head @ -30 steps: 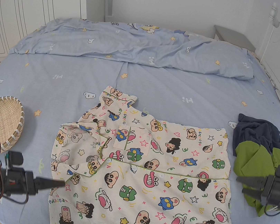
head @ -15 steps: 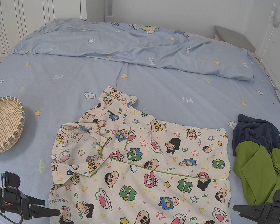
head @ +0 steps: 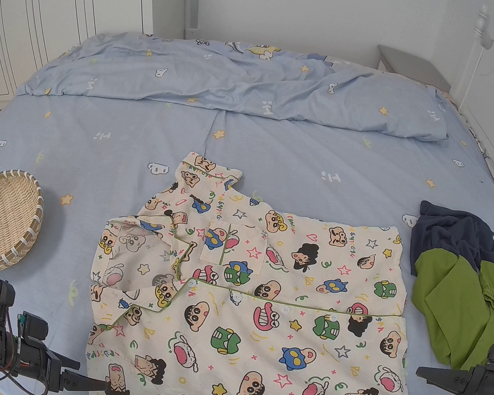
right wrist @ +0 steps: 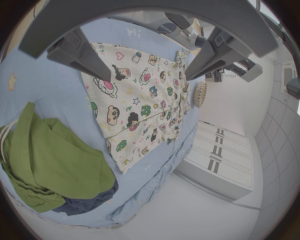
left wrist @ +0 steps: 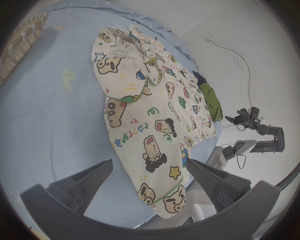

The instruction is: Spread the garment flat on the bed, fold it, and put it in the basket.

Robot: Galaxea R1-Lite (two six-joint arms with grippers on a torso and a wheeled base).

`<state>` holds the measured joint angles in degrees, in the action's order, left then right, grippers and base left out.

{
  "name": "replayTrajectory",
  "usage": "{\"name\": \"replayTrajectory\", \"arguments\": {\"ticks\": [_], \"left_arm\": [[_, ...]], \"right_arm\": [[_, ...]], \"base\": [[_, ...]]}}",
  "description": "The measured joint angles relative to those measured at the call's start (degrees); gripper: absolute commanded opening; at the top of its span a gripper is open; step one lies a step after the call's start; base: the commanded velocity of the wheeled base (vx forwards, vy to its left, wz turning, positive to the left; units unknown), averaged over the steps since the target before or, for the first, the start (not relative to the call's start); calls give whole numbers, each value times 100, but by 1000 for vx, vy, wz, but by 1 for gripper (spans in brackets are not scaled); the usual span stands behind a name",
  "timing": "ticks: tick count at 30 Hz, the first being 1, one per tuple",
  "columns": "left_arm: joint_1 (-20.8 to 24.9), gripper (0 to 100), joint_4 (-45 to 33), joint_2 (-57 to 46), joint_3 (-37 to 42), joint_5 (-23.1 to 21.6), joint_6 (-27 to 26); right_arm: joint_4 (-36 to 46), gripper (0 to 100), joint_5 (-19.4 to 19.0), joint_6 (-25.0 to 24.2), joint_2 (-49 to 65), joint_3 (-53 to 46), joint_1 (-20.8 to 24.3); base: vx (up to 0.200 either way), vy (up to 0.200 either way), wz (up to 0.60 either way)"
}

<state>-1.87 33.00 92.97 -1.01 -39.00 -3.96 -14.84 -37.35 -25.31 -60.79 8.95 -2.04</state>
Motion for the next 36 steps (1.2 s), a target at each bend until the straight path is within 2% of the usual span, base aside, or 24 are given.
{"name": "replayTrajectory", "arguments": {"ticks": [16, 17, 36], "left_arm": [[18, 100, 685, 819, 0, -66, 6], [18, 0, 720, 855, 0, -71, 9], [20, 0, 709, 1047, 0, -72, 9]], "right_arm": [[-13, 100, 5, -11, 123, -55, -9], [-13, 100, 7, -11, 129, -55, -9], [41, 100, 16, 46, 165, -223, 13]], "base": [[0, 0, 0], [0, 0, 0], [0, 0, 0]]}}
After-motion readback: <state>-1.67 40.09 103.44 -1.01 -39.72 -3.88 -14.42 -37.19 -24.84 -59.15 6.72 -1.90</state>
